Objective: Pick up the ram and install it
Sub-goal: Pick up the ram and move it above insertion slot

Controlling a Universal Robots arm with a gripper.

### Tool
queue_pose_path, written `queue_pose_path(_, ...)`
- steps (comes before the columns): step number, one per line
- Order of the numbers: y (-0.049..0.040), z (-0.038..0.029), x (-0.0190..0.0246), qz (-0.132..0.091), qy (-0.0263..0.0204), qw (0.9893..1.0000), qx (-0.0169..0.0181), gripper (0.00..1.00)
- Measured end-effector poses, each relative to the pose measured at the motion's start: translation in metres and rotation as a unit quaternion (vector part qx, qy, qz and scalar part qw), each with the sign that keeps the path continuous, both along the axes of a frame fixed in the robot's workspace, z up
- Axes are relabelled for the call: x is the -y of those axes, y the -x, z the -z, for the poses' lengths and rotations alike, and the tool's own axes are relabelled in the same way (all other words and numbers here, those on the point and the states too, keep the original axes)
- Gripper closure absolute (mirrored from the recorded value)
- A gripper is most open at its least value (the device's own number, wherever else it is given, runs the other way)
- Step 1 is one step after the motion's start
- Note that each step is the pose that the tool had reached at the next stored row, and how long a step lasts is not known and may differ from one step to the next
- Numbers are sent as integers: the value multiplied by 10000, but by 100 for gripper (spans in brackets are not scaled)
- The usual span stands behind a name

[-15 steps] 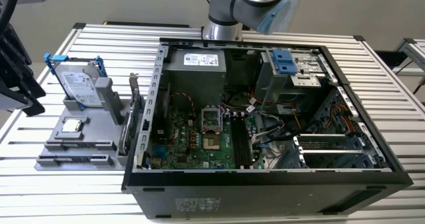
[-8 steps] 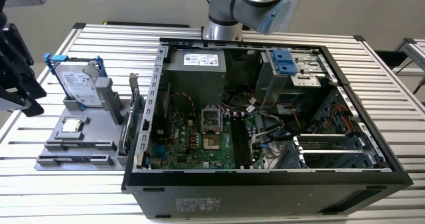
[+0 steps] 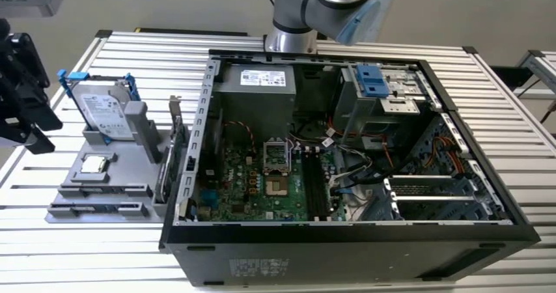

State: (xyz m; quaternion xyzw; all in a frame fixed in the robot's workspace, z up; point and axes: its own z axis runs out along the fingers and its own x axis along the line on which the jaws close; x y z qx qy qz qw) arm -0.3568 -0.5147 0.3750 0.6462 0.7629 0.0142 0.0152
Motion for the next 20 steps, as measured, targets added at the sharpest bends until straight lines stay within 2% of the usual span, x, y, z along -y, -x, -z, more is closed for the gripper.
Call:
queue_pose_path(3, 0, 5, 0, 234, 0, 9997, -22, 0)
queue_pose_path(7, -1, 10, 1, 559, -1, 9984, -26, 0)
queue_pose_path(10, 0, 14, 0, 783, -1, 9969, -26, 0)
queue_pose_path(17, 1, 20, 0, 1247, -2, 9922, -27, 0)
queue_pose_path(19, 1, 21, 0, 1304, -2, 9915, -27, 0)
queue_pose_path(20, 1, 21, 0, 1307, -2, 9914, -27, 0)
